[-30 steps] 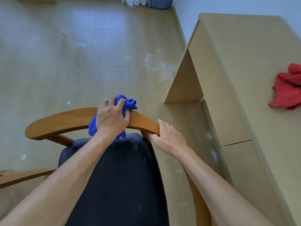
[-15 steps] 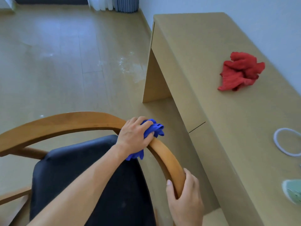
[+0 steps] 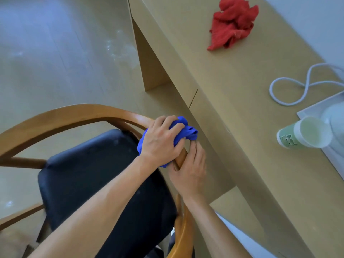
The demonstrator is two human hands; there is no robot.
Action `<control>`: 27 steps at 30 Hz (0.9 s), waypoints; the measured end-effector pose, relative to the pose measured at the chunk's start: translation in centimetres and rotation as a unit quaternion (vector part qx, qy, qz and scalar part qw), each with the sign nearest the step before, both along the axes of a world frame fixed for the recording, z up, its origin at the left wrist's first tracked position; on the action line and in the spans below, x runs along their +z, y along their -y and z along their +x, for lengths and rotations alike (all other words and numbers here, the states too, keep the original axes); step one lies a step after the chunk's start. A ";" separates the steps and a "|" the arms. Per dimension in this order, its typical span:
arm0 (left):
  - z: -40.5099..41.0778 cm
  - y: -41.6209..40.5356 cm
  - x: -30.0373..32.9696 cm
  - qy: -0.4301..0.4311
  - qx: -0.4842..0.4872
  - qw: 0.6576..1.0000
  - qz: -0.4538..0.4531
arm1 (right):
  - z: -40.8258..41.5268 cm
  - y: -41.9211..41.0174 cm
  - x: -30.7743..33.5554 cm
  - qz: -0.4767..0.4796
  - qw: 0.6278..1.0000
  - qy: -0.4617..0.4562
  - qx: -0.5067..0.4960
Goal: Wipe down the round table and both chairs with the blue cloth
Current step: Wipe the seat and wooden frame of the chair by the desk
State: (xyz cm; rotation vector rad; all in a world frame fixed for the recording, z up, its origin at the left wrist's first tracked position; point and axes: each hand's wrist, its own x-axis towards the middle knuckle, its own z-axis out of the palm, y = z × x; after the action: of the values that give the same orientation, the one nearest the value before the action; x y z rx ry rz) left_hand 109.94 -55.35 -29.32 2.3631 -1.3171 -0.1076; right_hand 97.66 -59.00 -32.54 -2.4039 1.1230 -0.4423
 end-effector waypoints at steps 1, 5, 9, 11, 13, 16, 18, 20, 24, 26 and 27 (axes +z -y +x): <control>0.3 -0.1 -0.1 0.008 -0.020 1.000 0.004 | -0.5 -0.2 -0.1 -0.008 1.000 -0.004 0.000; 4.8 0.1 -1.1 0.001 0.037 0.997 0.065 | -5.6 -3.2 -1.5 -0.008 0.995 -0.089 0.032; 7.0 -0.1 -1.9 -0.032 0.134 0.985 0.104 | -9.2 -6.4 -3.0 0.022 0.993 -0.112 0.023; 5.0 0.2 -1.6 0.000 0.109 0.991 0.082 | -8.9 -6.5 -3.5 0.019 0.995 -0.097 0.011; 1.9 0.5 -0.7 0.031 0.056 0.996 0.062 | -8.6 -6.4 -3.8 0.013 0.996 -0.083 0.009; -3.5 0.3 0.3 0.069 -0.083 0.993 0.042 | -8.8 -6.5 -3.6 0.030 0.996 -0.087 0.004; -5.9 -0.1 0.4 0.096 -0.177 0.978 0.053 | -8.6 -6.4 -3.3 0.034 0.995 -0.095 -0.007; -6.1 -0.3 0.2 0.106 -0.219 0.969 0.050 | -8.5 -6.5 -3.0 0.029 0.993 -0.113 -0.015; -3.0 0.4 0.1 0.078 -0.169 0.982 0.036 | -11.3 -9.5 -3.2 0.025 0.988 -0.150 -0.024; -0.4 0.8 0.1 0.036 -0.098 0.993 0.052 | -12.9 -11.2 -3.5 0.040 0.985 -0.165 -0.028; 1.1 0.9 0.0 0.008 -0.061 0.996 0.061 | -13.3 -11.7 -3.7 0.047 0.984 -0.168 -0.032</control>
State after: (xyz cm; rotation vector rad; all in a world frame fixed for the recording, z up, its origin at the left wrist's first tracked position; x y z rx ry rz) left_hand 110.99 -56.30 -29.32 2.3861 -1.5024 -0.2117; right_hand 84.41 -47.34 -36.20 -2.4216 1.3314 0.0016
